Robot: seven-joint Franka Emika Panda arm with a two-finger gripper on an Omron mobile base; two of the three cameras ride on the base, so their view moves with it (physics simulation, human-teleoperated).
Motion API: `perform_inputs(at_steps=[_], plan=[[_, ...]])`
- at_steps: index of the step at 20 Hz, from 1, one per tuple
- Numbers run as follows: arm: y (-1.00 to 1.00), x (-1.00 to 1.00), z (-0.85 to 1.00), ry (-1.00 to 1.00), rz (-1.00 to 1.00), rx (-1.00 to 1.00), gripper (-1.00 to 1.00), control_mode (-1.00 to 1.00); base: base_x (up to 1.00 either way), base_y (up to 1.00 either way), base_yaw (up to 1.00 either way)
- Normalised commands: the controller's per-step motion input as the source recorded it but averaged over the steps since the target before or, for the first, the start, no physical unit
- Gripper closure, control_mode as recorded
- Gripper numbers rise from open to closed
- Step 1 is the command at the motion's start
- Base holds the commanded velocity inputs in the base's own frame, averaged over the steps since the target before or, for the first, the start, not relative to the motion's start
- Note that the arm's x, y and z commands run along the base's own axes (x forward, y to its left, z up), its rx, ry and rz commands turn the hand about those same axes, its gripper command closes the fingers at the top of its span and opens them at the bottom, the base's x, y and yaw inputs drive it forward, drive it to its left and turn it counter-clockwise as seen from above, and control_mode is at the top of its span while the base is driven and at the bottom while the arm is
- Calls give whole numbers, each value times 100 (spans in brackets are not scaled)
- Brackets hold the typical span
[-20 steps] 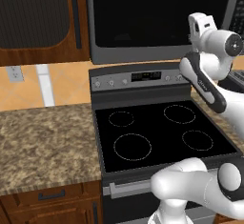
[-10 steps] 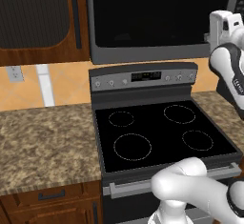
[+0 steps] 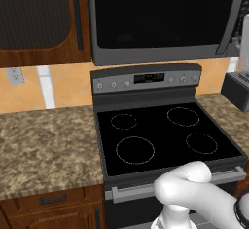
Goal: Open the microwave, place the bowl with waffle inside the microwave, then close the microwave door and turn it on.
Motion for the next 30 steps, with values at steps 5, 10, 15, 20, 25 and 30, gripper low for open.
perform_inputs(at_steps=[5,10,15,20,25,30], plan=[[-86,-13,0,0,1,11,100,-100,0,0,0],[-46,8,-10,-2,-2,4,100,-100,0,0,0],[-11,42,-20,-1,0,0,100,-100,0,0,0],[-14,40,-3,-7,0,0,100,-100,0,0,0],[-12,51,0,-8,0,2,100,-100,0,0,0],[-26,50,-7,-2,0,1,100,-100,0,0,0]])
